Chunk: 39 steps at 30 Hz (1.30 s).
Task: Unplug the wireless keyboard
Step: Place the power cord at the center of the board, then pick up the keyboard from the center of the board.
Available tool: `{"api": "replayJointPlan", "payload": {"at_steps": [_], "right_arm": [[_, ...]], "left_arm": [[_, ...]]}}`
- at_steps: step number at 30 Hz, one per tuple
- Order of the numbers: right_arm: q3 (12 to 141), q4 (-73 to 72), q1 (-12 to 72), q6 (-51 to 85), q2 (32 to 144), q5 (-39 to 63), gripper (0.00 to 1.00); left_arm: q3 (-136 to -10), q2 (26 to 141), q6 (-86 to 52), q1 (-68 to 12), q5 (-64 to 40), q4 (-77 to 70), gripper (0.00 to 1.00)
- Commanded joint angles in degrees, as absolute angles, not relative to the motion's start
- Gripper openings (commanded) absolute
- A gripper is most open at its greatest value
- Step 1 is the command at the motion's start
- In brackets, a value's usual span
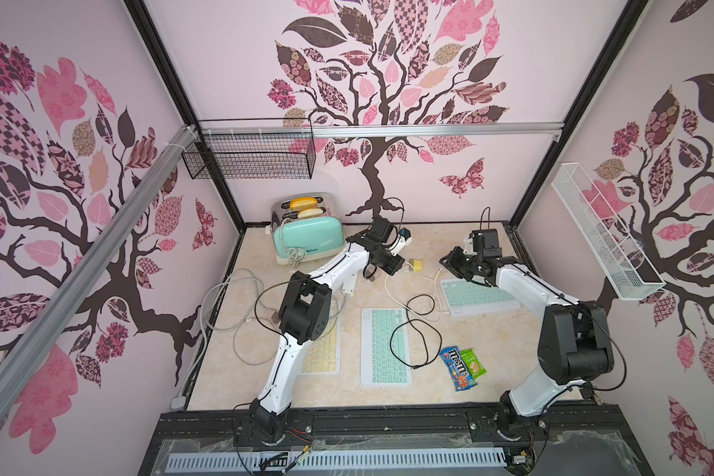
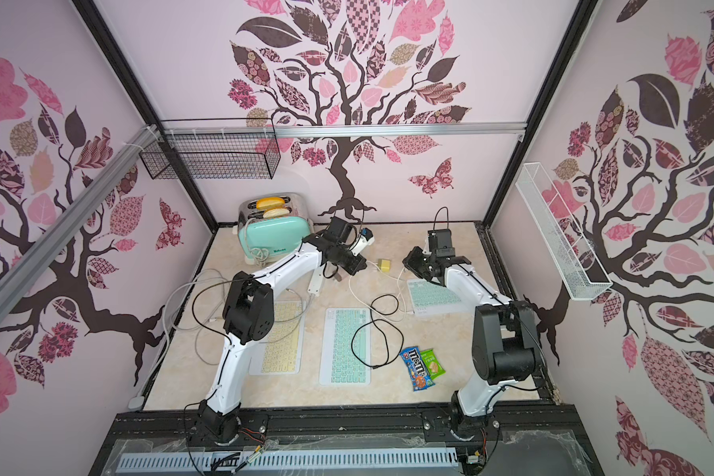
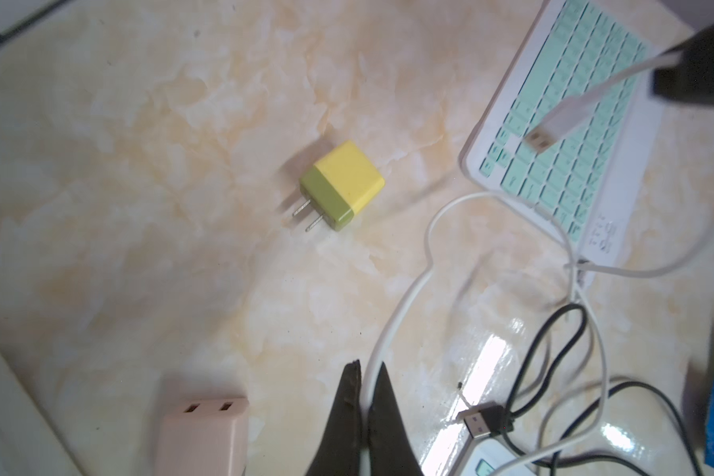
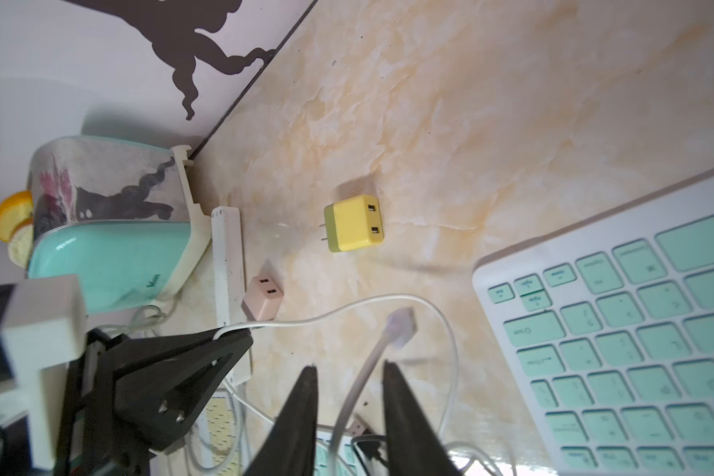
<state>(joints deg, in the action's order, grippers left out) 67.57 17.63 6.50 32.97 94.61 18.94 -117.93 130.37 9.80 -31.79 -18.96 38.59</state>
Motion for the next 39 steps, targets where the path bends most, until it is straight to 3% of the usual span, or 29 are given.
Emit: {"api": "replayJointPlan", "payload": {"at_steps": [1,4,11,18,24,33,39], "right_arm": [[68.12,18.97,6.03,32.90,92.93,17.93,0.54],[64.71,18.79,4.46,34.67,91.10,17.79,0.73],[53.73,15.49,-0.39,40.39,84.15,20.86,0.84],[44.66,11.43,-1.60,45.09,81.11,26.99,0.85],[36.10,-10.71,-1.58,63.03,85.42,33.84,0.86],[31.83,-29.49,0.63,78.60,93.07,22.51,0.84],[30.87,-37.63,2.41,84.12,97.68,14.38,0.75]], "left_arm": [[-121.64,125.29,7.23,-31.38,-20.68,38.88,0.00],[-123.37,123.41,5.71,-31.38,-21.92,39.81,0.00],[-125.91,119.15,0.41,-31.55,-26.81,39.68,0.00],[-129.41,116.14,-6.75,-31.64,-32.67,36.14,0.00],[-129.59,114.45,-10.53,-32.07,-34.57,33.33,0.00],[-130.58,113.11,-12.39,-32.77,-34.49,33.65,0.00],[-130.69,112.85,-12.23,-32.85,-33.60,34.70,0.00]]}}
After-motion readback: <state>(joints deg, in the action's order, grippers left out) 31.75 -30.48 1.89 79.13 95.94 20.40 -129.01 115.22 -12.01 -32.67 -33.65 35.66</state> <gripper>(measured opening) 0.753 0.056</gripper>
